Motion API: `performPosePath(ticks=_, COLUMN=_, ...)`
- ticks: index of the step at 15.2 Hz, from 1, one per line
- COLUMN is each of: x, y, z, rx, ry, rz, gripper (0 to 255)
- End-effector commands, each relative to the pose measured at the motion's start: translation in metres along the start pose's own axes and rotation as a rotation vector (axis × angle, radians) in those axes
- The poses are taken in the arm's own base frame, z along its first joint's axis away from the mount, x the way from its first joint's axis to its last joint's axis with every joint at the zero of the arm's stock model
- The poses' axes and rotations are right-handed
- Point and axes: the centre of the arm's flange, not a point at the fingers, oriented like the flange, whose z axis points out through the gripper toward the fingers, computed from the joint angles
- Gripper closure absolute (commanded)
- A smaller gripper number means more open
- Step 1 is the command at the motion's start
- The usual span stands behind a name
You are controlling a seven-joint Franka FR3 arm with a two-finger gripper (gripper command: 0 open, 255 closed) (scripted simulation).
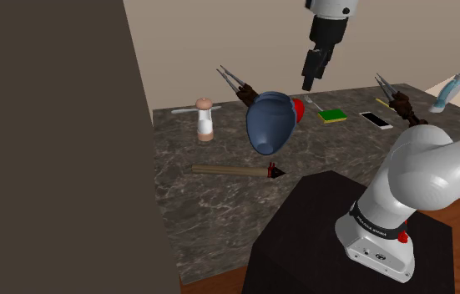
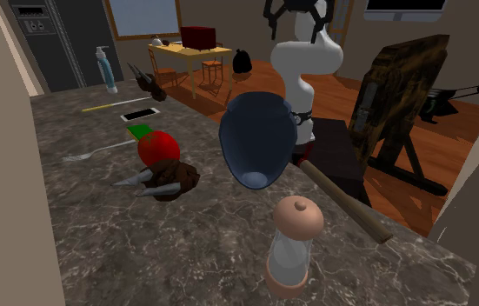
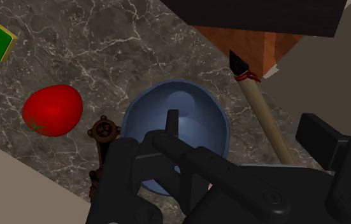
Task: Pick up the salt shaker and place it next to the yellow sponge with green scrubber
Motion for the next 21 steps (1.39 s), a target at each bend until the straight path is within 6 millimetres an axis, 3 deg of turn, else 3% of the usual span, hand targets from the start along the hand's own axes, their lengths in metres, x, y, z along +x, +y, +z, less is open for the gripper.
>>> performPosePath(ticks=1, x=0.000, y=0.000, z=0.000, rx=0.000, ry=0.000, rz=0.000, gripper=0)
performPosePath(ticks=21, x=0.244, y=-0.034, z=0.088, rx=-0.020, ry=0.022, rz=0.040, gripper=0)
